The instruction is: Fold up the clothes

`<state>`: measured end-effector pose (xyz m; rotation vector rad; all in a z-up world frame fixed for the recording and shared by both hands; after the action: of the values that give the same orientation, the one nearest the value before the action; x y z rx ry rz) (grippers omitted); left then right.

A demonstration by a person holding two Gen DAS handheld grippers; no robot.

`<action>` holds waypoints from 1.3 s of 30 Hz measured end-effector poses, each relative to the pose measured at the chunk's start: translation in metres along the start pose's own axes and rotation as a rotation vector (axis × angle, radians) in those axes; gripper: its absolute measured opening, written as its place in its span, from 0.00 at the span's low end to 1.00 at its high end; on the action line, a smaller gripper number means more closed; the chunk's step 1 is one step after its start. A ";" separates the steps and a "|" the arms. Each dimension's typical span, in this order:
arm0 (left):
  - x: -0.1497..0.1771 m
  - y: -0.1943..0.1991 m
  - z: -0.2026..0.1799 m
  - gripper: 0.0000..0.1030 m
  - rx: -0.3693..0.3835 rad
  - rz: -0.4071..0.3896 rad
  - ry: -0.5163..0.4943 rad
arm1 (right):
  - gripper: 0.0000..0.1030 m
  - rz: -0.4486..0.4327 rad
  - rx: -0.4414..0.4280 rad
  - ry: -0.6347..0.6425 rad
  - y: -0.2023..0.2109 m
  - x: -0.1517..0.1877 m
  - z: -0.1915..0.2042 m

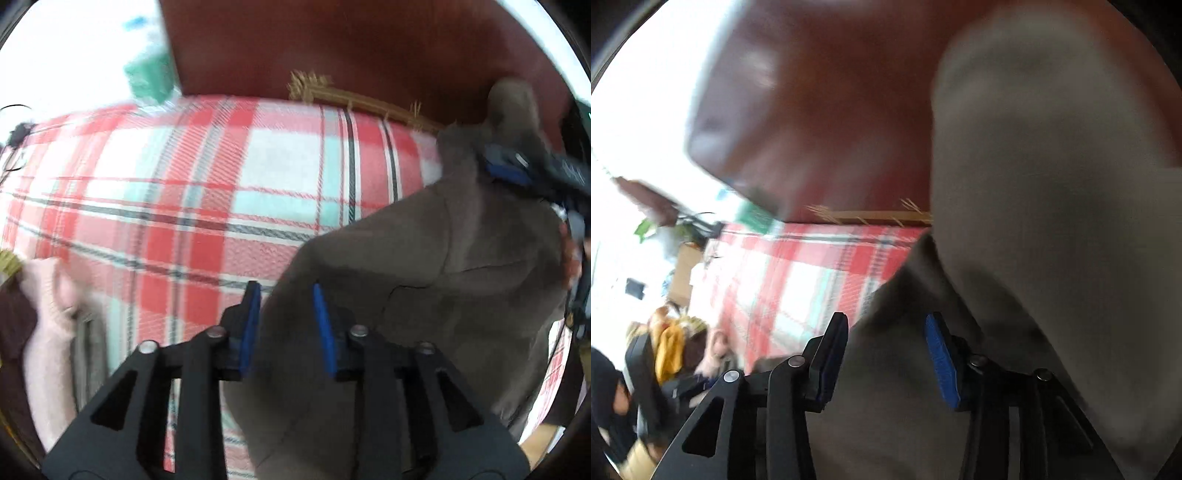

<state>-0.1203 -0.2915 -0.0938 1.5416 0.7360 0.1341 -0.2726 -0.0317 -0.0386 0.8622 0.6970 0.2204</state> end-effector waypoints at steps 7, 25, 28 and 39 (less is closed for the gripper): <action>0.055 0.036 0.028 0.66 -0.020 0.003 -0.090 | 0.64 -0.017 -0.173 0.142 0.112 0.098 0.057; 0.195 -0.019 0.042 0.07 0.005 0.277 -0.074 | 0.65 0.280 -0.140 -0.031 0.095 0.312 0.137; 0.177 -0.006 0.050 0.06 -0.070 0.201 -0.107 | 0.65 0.274 -0.109 -0.035 0.090 0.308 0.143; 0.075 0.058 0.130 0.09 -0.453 -0.060 -0.104 | 0.65 0.251 -0.071 -0.088 0.090 0.317 0.138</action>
<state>0.0250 -0.3591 -0.0834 1.0862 0.6180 0.1620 0.0659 0.0818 -0.0585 0.8858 0.4948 0.4271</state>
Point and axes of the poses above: each gripper's, at about its wrist camera, not at the fingertips, and y roughly against the way its jaws point, z to its left, x to its underside, the point moved 6 cm from there along -y, roughly the way its jaws point, and after that the axes turned 10 degrees about y, right-handed, at the moved point
